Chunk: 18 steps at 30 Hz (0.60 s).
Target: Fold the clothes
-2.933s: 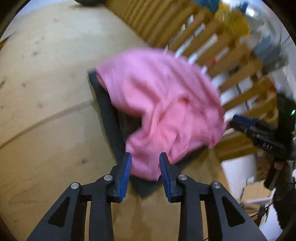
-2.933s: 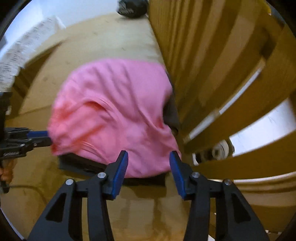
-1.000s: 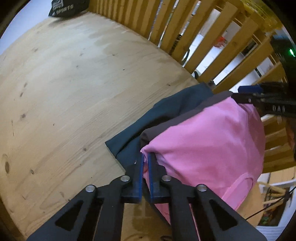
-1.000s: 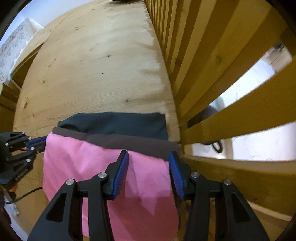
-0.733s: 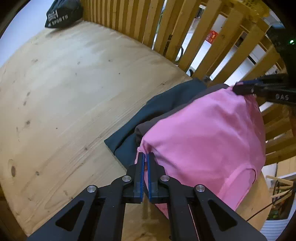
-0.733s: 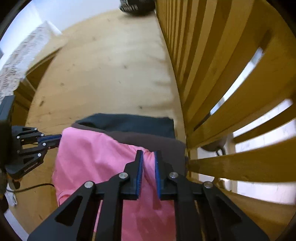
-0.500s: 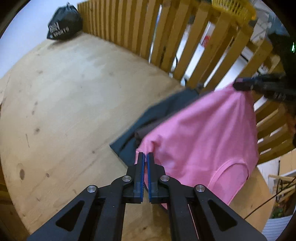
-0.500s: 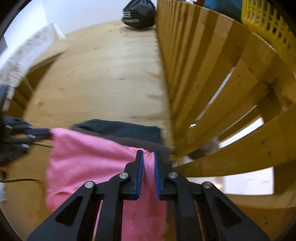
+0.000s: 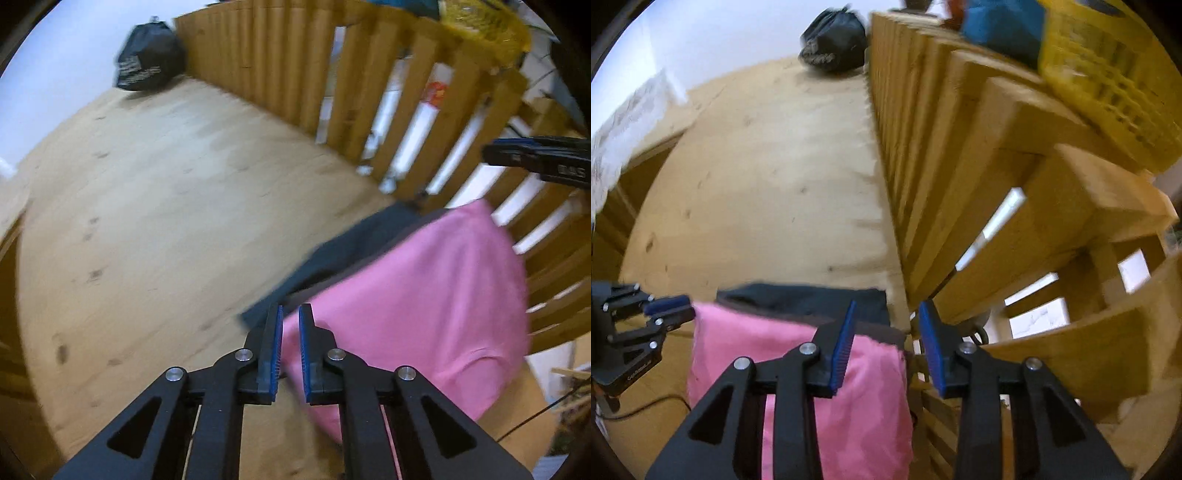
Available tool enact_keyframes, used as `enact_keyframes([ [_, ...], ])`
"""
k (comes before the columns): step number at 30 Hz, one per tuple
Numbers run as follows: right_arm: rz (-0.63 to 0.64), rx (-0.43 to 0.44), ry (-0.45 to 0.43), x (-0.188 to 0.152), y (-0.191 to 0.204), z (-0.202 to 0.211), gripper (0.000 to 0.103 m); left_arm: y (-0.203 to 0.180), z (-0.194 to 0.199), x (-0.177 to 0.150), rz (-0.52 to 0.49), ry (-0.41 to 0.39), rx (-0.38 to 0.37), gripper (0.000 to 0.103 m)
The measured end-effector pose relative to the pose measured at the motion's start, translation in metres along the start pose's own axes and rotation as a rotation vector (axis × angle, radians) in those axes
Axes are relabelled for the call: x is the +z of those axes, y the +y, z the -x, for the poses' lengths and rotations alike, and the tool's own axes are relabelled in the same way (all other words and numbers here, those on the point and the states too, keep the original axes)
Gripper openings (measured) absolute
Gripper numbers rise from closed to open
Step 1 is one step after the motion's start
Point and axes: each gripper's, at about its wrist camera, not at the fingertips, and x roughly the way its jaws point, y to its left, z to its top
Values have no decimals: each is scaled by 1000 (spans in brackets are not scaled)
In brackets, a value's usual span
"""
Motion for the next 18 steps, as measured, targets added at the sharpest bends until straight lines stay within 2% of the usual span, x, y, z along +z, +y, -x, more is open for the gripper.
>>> enact_keyframes([
  [2, 34, 71, 75, -5, 11, -17, 35, -9, -11, 2, -23, 22, -37, 9],
  [3, 45, 105, 120, -9, 17, -28, 34, -11, -21, 1, -35, 44, -20, 13],
  [5, 87, -5, 185, -12, 22, -56, 33, -11, -40, -1, -51, 86, 53, 15],
  [6, 108, -62, 217, -13, 24, -70, 33, -9, -48, -2, -41, 101, 80, 22],
  [7, 87, -62, 202, -11, 21, -68, 33, -6, -55, -4, -32, 116, 107, 32],
  [8, 62, -58, 185, -8, 18, -64, 33, -5, -57, -5, -25, 120, 119, 35],
  [10, 30, -8, 131, -1, 12, -43, 34, -4, -51, -6, -11, 105, 117, 36],
  [12, 67, -47, 106, 4, 14, -29, 34, -3, -45, -6, 2, 90, 115, 36],
  [14, 84, 23, 153, -1, 19, -29, 33, -3, -39, -7, 15, 76, 113, 35],
  [16, 114, 66, 204, -8, 23, -36, 25, -2, -33, -7, 28, 61, 112, 34],
  [17, 151, 42, 233, -15, 28, -49, 21, -1, -30, -7, 34, 53, 111, 34],
  [18, 178, -31, 253, -20, 29, -66, 19, -1, -27, -8, 41, 46, 110, 34],
])
